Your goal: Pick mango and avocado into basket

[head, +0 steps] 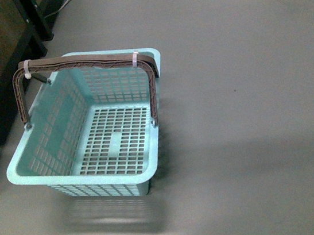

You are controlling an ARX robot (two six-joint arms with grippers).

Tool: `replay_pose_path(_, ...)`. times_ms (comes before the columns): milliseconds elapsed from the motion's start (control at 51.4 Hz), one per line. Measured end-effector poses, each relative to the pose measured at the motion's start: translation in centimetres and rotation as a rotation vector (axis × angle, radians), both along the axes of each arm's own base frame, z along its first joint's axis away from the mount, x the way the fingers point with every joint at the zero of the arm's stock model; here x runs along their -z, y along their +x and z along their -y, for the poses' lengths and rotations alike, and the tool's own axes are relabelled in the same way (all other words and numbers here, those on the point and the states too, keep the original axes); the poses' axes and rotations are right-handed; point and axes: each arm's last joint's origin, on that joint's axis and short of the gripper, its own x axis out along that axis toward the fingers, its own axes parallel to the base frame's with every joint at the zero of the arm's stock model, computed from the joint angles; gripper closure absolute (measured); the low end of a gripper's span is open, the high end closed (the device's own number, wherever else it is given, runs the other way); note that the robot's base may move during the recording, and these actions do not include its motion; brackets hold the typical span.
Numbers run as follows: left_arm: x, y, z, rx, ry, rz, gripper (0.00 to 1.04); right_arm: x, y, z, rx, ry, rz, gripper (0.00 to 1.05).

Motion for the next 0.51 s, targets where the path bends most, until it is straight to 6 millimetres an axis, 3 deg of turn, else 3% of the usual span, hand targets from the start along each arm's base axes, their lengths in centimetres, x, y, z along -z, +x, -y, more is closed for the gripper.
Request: replay_pose_path(506, 0.0, 0.0, 0.0, 0.0, 0.0, 0.0, 0.09, 0.01, 0.0, 0.0, 0.0, 0.0, -0.001, 0.09)
